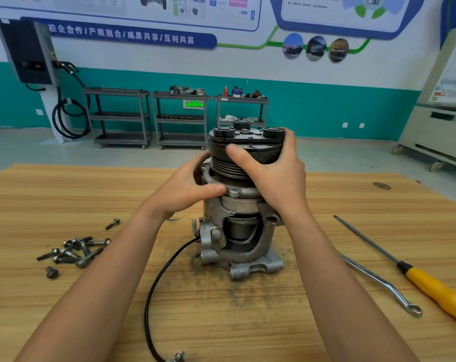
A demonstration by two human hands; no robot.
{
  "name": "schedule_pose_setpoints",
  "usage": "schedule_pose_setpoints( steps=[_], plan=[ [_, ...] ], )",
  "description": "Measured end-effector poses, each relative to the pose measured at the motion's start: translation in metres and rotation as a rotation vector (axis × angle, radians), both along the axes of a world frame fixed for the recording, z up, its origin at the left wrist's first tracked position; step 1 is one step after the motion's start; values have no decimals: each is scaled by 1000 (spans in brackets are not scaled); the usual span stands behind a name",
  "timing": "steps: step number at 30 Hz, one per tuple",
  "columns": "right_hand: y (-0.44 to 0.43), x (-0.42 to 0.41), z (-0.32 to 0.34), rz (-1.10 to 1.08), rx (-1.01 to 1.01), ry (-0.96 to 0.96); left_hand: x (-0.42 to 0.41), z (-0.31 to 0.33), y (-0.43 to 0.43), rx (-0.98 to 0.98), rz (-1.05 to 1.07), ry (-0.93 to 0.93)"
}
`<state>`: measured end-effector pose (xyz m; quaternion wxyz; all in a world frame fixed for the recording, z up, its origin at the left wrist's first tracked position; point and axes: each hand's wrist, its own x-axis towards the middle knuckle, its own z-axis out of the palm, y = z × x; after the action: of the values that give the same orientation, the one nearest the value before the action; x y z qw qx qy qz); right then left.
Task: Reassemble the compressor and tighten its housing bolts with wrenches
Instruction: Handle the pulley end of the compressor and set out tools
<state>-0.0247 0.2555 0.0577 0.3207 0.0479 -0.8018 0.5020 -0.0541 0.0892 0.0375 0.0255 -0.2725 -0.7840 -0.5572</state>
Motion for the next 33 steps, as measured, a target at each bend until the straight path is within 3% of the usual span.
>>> schedule_pose_setpoints(
  steps=[3,6,10,14,24,33],
  plan=[
    [14,-2,3,177,-46,-49,7,5,-3,-74,63,36],
    [36,-10,7,364,-153,-145,13,16,3,25,165,66],
    [45,-25,16,542,-28,-247,17,27,33,80,191,76],
    [43,-33,21,731,-118,-253,11,24,43,107,305,107],
    [41,-27,12,690,-272,-18,7,25,40,113,229,148],
    [38,-27,20,663,-320,-54,5,32,38,184,154,116]
  ],
)
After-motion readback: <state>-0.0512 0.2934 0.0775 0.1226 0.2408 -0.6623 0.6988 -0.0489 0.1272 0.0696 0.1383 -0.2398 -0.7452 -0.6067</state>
